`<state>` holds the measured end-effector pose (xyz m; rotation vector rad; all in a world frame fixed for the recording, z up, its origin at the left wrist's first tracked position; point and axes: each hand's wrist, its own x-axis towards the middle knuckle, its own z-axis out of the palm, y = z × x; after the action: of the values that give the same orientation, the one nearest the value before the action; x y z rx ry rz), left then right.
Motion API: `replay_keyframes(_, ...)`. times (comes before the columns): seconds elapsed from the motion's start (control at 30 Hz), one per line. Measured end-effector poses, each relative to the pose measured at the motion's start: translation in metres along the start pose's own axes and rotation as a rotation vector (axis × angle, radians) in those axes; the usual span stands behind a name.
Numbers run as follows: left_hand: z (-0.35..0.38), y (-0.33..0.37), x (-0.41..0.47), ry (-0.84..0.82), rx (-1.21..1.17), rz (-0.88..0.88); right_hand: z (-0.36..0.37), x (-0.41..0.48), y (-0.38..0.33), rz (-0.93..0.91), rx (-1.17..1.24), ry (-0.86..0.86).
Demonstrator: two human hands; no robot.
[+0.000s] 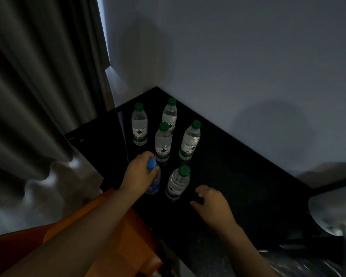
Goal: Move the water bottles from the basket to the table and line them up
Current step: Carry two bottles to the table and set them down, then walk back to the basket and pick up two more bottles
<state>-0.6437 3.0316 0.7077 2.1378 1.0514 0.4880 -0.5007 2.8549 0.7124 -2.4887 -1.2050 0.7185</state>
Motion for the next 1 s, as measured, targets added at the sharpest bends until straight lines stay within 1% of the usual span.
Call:
replay_keyframes(0.1,-0.009,0.005,0.008,-0.104,0.035,-0.017,-0.001,-0.005,-0.002,-0.005,-0.007,-0.003)
replay_keyframes(0.17,-0.014,0.011,0.01,-0.158,0.064,0.002,-0.001,-0.006,-0.003,-0.005,-0.028,0.003)
replay_keyframes(0.4,-0.028,0.033,-0.022,-0.153,0.242,0.222,0.002,-0.012,-0.009,-0.011,-0.062,0.008)
replay_keyframes(0.63,-0.023,0.027,-0.055,-0.403,0.361,0.225,0.007,-0.025,-0.007,-0.006,-0.078,-0.002)
replay_keyframes(0.8,-0.005,0.021,-0.059,-0.575,0.395,0.256,0.008,-0.049,0.005,0.116,-0.085,0.018)
replay_keyframes(1.0,0.026,0.046,-0.062,-0.699,0.362,0.385,0.004,-0.104,0.036,0.285,-0.08,0.12)
